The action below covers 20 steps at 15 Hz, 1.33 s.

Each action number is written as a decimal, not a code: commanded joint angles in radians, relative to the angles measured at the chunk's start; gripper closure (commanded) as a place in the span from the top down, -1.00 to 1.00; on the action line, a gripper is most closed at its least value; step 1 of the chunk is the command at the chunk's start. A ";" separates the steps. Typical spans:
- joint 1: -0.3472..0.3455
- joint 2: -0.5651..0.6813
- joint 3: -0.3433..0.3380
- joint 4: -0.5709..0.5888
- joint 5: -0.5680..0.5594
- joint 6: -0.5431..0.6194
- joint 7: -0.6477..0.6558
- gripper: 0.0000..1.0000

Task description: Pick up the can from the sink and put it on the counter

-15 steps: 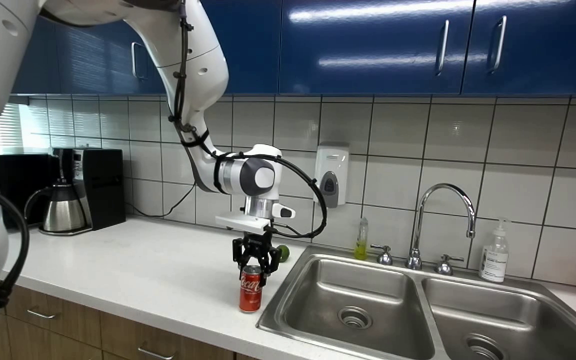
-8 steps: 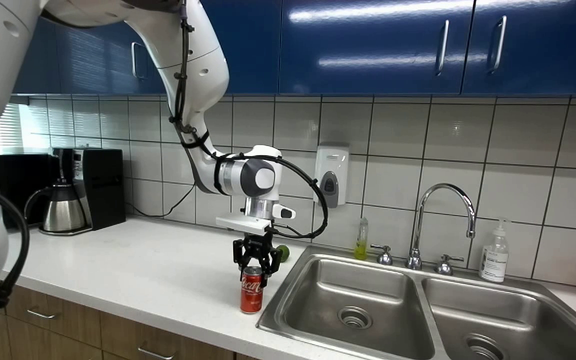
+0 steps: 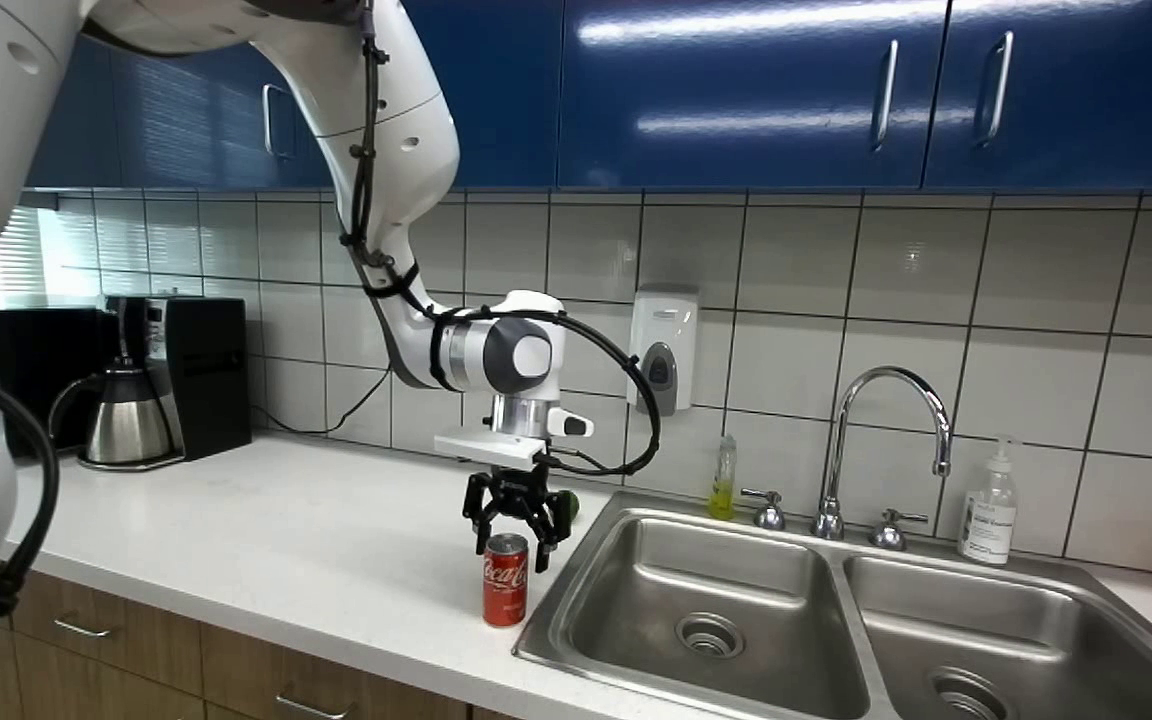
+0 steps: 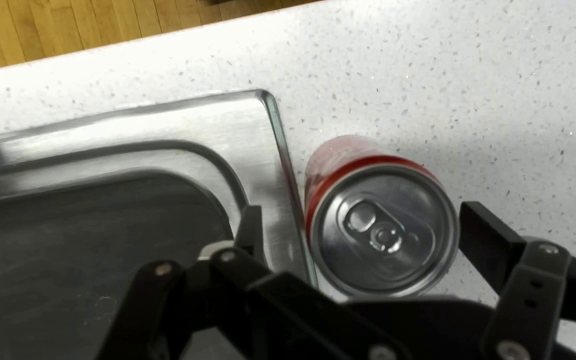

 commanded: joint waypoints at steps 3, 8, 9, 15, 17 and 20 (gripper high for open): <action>-0.006 -0.053 -0.005 -0.022 -0.017 -0.012 0.002 1.00; -0.004 -0.098 -0.005 -0.024 -0.021 -0.033 0.003 1.00; -0.003 -0.107 -0.006 -0.024 -0.022 -0.038 0.004 1.00; -0.006 -0.181 -0.002 -0.033 -0.007 -0.138 -0.003 1.00; -0.006 -0.220 -0.003 -0.049 -0.010 -0.162 -0.008 1.00; -0.008 -0.278 -0.007 -0.072 -0.013 -0.206 -0.007 1.00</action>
